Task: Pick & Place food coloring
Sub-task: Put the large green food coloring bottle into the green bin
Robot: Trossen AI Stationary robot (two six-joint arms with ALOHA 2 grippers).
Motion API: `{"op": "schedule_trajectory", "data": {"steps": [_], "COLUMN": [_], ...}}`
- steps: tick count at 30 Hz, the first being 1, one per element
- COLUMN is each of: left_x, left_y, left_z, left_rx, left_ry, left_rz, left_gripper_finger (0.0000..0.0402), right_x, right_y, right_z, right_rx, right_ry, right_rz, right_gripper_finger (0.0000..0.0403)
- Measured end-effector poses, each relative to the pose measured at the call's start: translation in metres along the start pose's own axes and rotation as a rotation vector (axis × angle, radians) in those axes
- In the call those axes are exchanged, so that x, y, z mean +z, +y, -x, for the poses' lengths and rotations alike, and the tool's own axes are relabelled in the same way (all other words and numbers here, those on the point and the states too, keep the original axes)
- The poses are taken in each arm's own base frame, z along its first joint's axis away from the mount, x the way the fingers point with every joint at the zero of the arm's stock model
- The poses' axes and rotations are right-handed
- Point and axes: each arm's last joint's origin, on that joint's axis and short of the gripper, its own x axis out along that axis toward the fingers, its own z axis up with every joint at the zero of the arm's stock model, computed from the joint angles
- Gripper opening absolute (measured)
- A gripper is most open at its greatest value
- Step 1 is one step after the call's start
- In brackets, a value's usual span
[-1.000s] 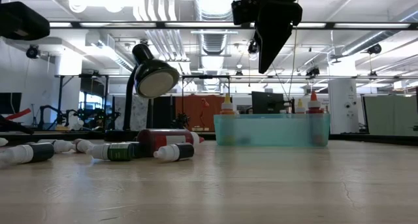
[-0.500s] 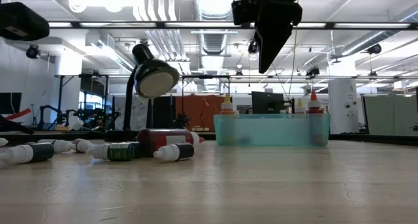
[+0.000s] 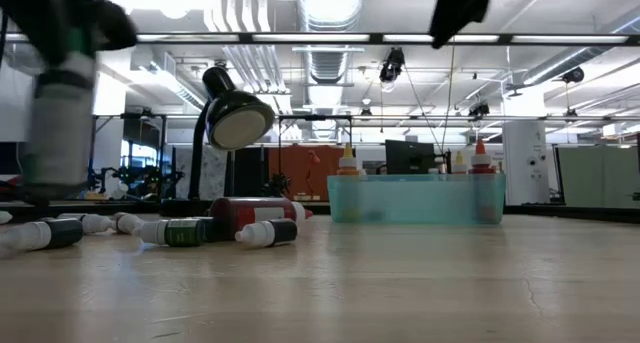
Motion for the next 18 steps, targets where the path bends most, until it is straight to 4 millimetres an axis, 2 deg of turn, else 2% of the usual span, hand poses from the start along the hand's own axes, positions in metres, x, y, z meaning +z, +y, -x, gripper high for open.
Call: {"op": "schedule_trajectory", "data": {"steps": [6,12,18], "left_x": [0.048,0.115,0.184], "left_y": [0.028,0.060,0.106], "left_z": [0.026,0.066,0.091], "left_rx": [0.028,0.070,0.171], "left_ry": [-0.082,-0.213,-0.302], "left_rz": [0.107,0.168,0.128], "left_gripper_finger": [0.0093,0.0093,0.0092], "right_x": [-0.043,-0.084,-0.106], "right_y": [-0.015,-0.025,-0.034], "right_z": [0.011,0.006,0.002], "right_rx": [-0.004,-0.011,-0.051], "right_ry": [-0.005,0.018,-0.002], "right_rz": [-0.172,-0.260,-0.320], "right_gripper_finger": [0.0169,0.0169,0.0169]}}
